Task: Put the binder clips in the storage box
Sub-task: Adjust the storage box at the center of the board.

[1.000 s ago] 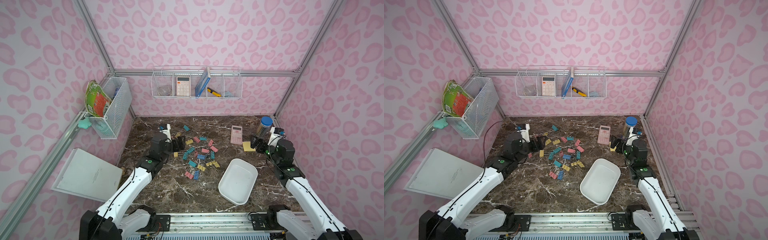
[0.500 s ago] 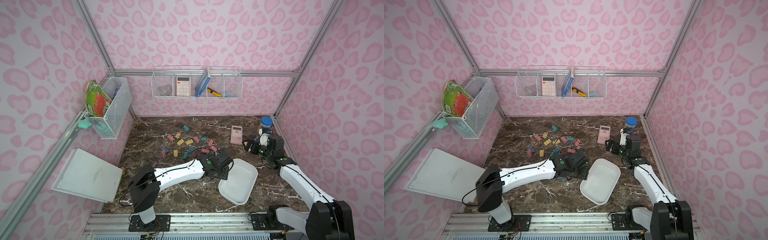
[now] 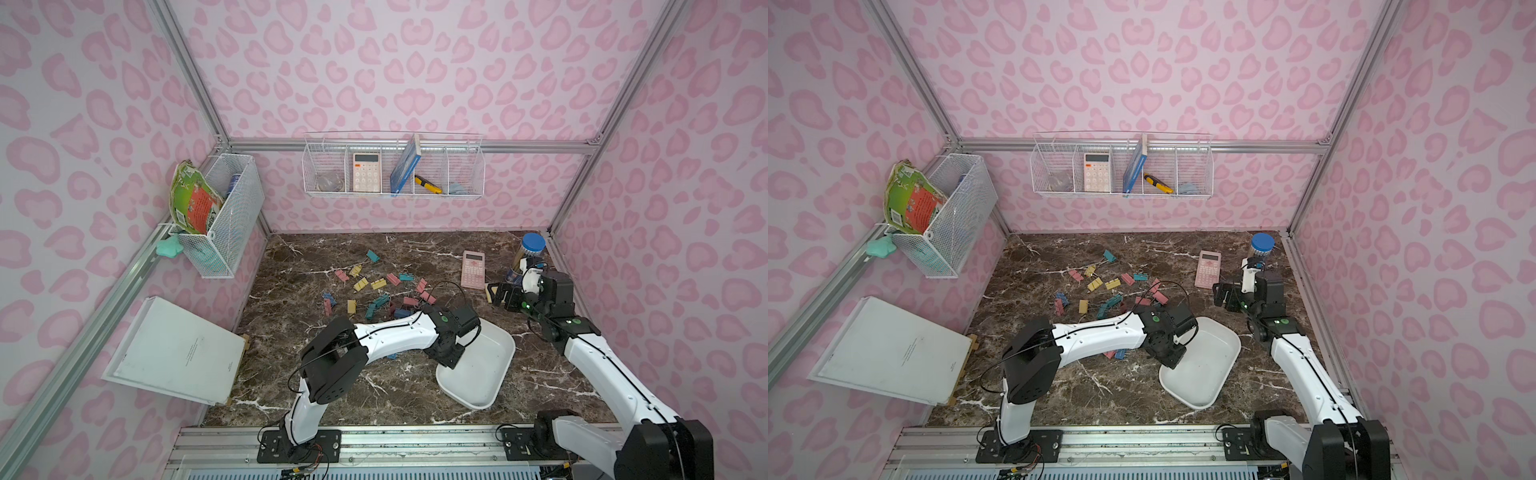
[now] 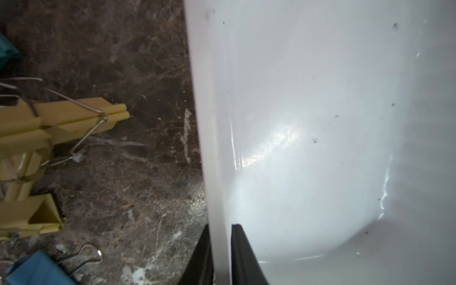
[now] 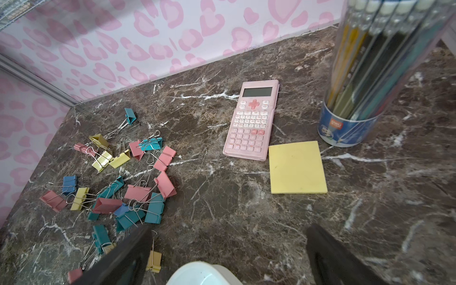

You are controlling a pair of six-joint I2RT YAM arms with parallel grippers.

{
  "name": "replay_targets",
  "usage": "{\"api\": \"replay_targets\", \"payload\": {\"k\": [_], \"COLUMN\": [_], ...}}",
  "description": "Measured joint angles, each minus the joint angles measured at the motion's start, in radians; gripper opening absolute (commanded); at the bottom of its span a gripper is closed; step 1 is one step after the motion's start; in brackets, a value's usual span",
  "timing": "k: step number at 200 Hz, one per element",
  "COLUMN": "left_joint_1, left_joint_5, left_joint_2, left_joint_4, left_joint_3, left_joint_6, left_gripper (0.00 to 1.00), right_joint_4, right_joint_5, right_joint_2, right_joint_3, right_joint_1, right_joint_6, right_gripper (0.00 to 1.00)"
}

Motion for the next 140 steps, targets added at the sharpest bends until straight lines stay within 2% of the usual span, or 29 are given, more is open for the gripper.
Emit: {"api": "replay_targets", "payload": {"k": [39,69,114,140], "left_joint_1": [0.026,0.062,0.111,0.132], "left_joint_5": [0.048,0.077,0.039,0.043], "left_joint_2": [0.000,0.002,-0.003,-0.060], "left_joint_4": [-0.075,-0.122,-0.130,-0.075], "left_joint_3": [0.006,0.018,0.023,0.019], "left_joint_6": [0.224,0.389,0.594,0.628], "left_gripper": [0.12,0.19,0.48,0.72], "right_joint_4": [-0.034,-0.039,-0.073,-0.094], "right_joint_5": [-0.016,-0.029,-0.034,0.003], "right_joint_2": [-0.013,-0.016,0.018,0.038], "right_joint_3": [0.000,0.000,-0.022,-0.064], "right_joint_1": [0.005,0.018,0.100,0.122], "right_joint_6": [-0.016,-0.017,-0.017,-0.016], "right_gripper": [0.99,0.99,0.99,0.99]}}
